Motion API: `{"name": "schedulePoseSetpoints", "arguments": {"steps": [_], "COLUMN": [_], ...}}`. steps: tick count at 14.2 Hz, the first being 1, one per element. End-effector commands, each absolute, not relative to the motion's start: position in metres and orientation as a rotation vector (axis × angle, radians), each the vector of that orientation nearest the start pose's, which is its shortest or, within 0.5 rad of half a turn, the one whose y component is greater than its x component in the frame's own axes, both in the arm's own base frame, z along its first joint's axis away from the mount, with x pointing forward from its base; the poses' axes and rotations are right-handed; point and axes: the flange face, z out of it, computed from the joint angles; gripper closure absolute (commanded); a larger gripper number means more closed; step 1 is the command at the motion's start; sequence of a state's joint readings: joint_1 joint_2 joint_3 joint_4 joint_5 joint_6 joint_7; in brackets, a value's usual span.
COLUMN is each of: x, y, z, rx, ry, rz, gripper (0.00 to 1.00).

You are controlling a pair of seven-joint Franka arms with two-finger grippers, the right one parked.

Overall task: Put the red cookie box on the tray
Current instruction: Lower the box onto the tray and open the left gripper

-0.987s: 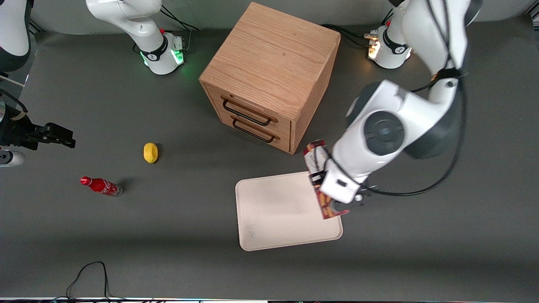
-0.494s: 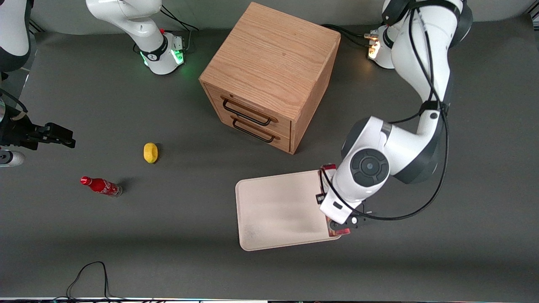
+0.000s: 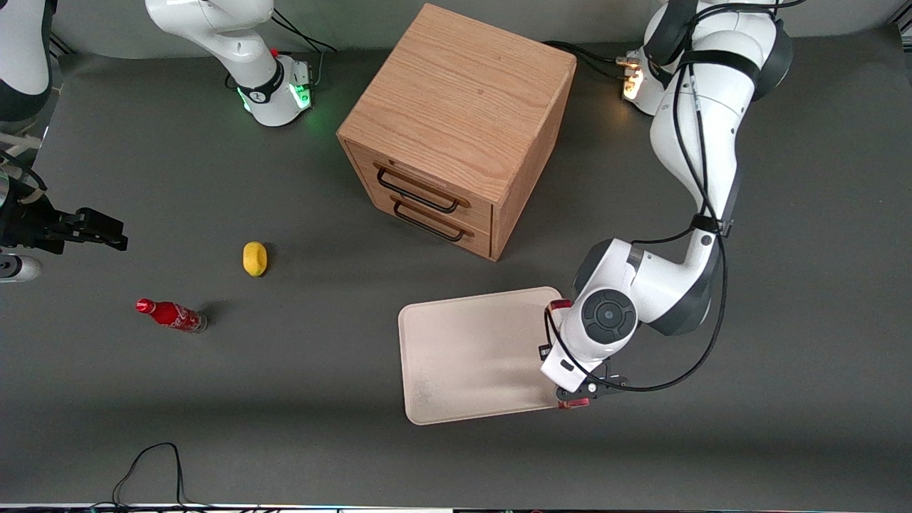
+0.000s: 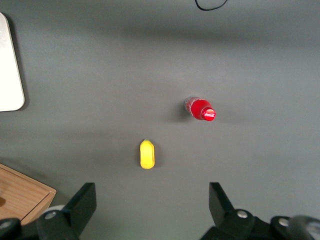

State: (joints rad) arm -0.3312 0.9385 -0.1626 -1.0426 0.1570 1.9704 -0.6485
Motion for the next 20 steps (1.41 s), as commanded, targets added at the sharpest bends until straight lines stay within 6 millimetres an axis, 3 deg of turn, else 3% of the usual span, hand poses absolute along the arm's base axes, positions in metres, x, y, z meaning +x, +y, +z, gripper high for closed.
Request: {"name": "schedulePoseSetpoints", "arguments": {"steps": [1,5,6,7,8,9,17,20], "x": [0.707,0.708,0.707,0.708,0.708,0.707,0.707,0.707], "y": [-0.323,-0.321,-0.321,-0.320,-0.320,-0.320,-0.321,-0.316], "z": [0.268,0.264,0.264,0.263,0.265,0.267,0.272,0.290], "rx": [-3.117,-3.116,-3.115,-3.113,-3.111,-3.111,-3.110,-3.105], "ry": [-0.305,-0.306,-0.304,-0.304,-0.303,-0.298,-0.303,-0.300], "rz": [-0.038,-0.031,-0.029,-0.023,-0.024,-0.024,-0.025,-0.030], "gripper": [1.00,1.00,0.90,0.55,0.05,0.00,0.00,0.00]}}
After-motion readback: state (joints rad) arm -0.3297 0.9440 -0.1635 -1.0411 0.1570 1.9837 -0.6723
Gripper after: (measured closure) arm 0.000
